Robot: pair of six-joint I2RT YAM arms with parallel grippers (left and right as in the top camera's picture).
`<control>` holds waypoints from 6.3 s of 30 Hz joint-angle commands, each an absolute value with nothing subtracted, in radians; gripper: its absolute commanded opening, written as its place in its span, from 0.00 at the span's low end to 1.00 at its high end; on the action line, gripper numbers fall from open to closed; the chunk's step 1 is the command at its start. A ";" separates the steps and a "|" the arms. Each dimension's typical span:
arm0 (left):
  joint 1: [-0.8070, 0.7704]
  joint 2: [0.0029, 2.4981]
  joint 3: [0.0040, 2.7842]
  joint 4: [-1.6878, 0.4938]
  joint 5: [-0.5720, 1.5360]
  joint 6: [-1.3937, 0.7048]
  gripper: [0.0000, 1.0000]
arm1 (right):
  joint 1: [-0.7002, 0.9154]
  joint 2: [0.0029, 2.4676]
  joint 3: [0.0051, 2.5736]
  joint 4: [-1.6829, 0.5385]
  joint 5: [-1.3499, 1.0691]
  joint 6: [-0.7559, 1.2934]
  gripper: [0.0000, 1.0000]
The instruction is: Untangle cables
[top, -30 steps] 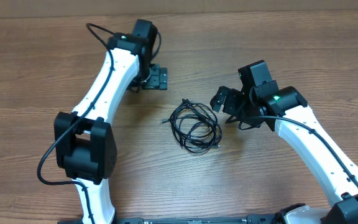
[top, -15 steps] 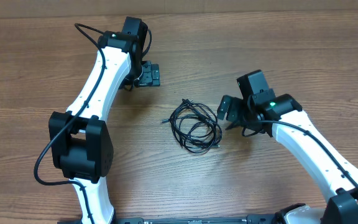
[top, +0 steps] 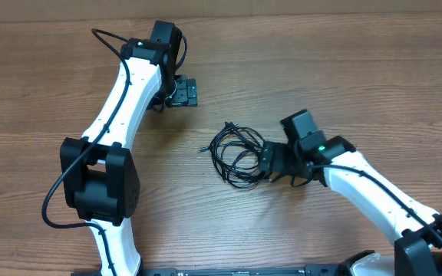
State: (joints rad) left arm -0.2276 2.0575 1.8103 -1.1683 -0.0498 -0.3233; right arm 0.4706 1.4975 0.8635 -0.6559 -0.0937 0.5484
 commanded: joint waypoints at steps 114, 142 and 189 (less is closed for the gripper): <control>-0.200 1.948 1.864 -1.469 0.604 0.500 1.00 | 0.604 1.159 1.058 -0.580 0.173 0.598 0.07; -0.203 1.778 1.863 -1.547 0.690 0.720 1.00 | 0.605 1.103 1.058 -0.435 0.028 0.624 0.10; -0.203 1.778 1.861 -1.417 0.094 0.093 1.00 | 0.605 0.965 1.058 -0.437 0.188 0.620 0.24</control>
State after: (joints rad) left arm -0.2012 1.7950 1.8412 -1.4170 0.0887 0.1066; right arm 0.6037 0.9806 1.0210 -0.4377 0.1658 0.6197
